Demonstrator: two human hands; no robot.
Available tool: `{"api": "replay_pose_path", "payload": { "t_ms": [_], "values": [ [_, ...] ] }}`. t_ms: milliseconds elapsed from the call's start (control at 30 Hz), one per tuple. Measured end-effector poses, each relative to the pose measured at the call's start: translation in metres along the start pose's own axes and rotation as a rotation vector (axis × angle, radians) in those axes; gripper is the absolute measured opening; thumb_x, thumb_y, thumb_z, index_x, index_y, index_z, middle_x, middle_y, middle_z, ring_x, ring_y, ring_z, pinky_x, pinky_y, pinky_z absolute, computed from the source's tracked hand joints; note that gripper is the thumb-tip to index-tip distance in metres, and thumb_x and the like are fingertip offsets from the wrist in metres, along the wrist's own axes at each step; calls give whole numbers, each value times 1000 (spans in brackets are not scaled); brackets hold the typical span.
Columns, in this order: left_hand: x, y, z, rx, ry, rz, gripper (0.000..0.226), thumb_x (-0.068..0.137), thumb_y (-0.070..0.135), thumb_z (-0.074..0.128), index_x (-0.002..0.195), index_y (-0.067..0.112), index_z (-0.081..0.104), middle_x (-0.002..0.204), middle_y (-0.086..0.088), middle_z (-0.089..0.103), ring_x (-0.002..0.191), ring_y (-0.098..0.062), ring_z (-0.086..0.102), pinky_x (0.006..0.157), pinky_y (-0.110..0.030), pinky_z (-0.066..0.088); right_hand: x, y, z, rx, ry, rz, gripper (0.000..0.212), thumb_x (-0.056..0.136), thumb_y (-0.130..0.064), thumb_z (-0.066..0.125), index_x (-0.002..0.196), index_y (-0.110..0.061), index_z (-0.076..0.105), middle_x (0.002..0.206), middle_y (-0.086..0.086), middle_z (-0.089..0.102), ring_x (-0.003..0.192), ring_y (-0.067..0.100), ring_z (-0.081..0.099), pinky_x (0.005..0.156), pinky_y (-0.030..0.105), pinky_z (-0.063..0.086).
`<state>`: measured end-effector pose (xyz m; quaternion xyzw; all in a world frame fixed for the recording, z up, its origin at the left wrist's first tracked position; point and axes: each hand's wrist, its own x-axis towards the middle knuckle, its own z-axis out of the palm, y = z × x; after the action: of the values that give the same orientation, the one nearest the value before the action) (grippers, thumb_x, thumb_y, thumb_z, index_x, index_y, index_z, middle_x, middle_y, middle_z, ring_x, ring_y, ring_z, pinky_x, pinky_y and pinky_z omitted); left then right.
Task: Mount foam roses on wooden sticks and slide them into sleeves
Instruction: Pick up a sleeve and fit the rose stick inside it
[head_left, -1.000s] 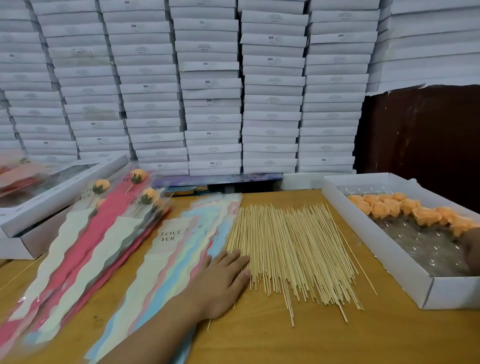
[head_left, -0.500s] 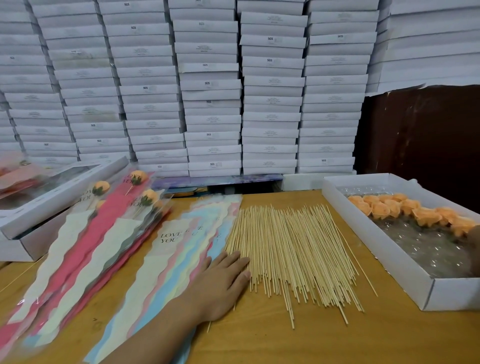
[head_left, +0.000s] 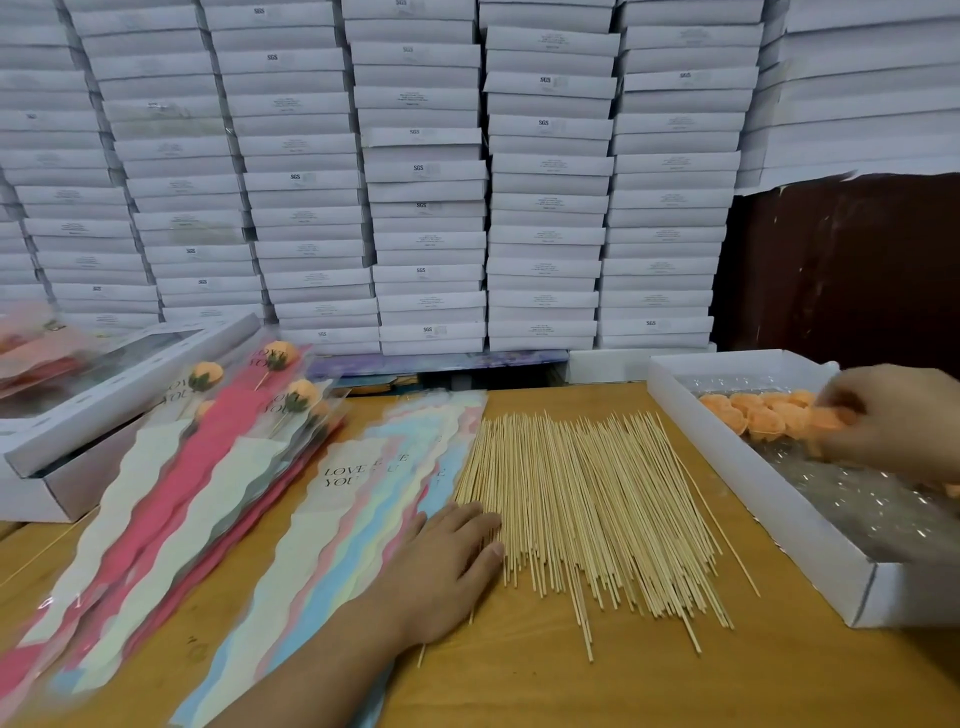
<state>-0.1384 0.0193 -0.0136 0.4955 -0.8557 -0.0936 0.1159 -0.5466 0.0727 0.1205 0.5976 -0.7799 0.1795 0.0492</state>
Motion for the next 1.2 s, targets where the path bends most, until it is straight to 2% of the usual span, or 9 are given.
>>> {"api": "replay_pose_path", "payload": {
  "t_ms": [133, 267, 367, 500, 633, 733, 833, 967, 1200],
  "values": [
    [-2, 0, -4, -83, 139, 75, 54, 100, 56, 42, 149, 33, 40, 152, 14, 41, 138, 0, 31, 117, -23, 20, -35, -71, 23, 345, -200, -215, 22, 69, -48, 81, 83, -45, 65, 82, -20, 67, 76, -7, 61, 60, 19, 41],
    [-2, 3, -5, -219, 128, 99, 70, 83, 74, 56, 145, 44, 42, 137, 29, 46, 123, 18, 36, 99, -3, 26, -60, -133, 77, 555, -318, -266, 38, 78, -38, 79, 106, -46, 54, 100, -21, 58, 76, -1, 64, 53, 13, 48],
    [-3, 7, -6, -293, 118, 116, 77, 67, 88, 56, 135, 52, 49, 116, 39, 52, 115, 20, 44, 88, -3, 37, -70, -168, 110, 672, -348, -270, 50, 79, -34, 76, 122, -42, 53, 102, -18, 59, 77, 3, 67, 58, 17, 55],
    [-5, 10, -8, -384, 172, 143, 38, 73, 69, 68, 109, 57, 61, 106, 41, 61, 106, 11, 55, 85, -9, 45, -78, -193, 127, 786, -311, -236, 50, 78, -33, 76, 123, -38, 56, 95, -16, 61, 69, -3, 66, 53, 15, 51],
    [-6, 7, -8, -482, 255, 132, 24, 82, 51, 72, 103, 40, 72, 96, 20, 71, 91, -4, 64, 75, -23, 52, -77, -199, 129, 810, -291, -265, 37, 87, -46, 68, 121, -39, 57, 100, -20, 61, 77, -7, 63, 58, 11, 48],
    [-5, 5, -8, -583, 343, 89, 16, 84, 46, 75, 97, 37, 75, 86, 13, 72, 81, -6, 65, 67, -16, 48, -71, -196, 124, 877, -227, -211, 23, 99, -50, 46, 116, -38, 57, 103, -20, 61, 91, 0, 61, 76, 18, 49],
    [-2, 2, -11, -690, 370, -3, 7, 83, 42, 79, 88, 45, 74, 85, 11, 74, 80, -5, 67, 70, -17, 49, -61, -183, 123, 606, -89, -143, 17, 100, -40, 50, 108, -29, 61, 90, -17, 60, 79, 1, 61, 61, 16, 42],
    [1, -2, -13, -870, 409, -96, 15, 71, 43, 82, 73, 31, 74, 67, 7, 67, 62, -1, 59, 61, -12, 44, -57, -177, 133, 157, -179, -103, 35, 92, -46, 62, 70, -20, 55, 61, -6, 51, 50, 12, 47, 47, 26, 37],
    [3, -3, -14, -1043, 429, -136, 40, 68, 41, 82, 75, 3, 70, 62, 2, 59, 57, -10, 50, 55, -18, 39, -54, -182, 138, 139, -234, -47, 36, 89, -27, 59, 60, -19, 40, 56, -6, 41, 46, 13, 37, 43, 24, 25]
  ]
}}
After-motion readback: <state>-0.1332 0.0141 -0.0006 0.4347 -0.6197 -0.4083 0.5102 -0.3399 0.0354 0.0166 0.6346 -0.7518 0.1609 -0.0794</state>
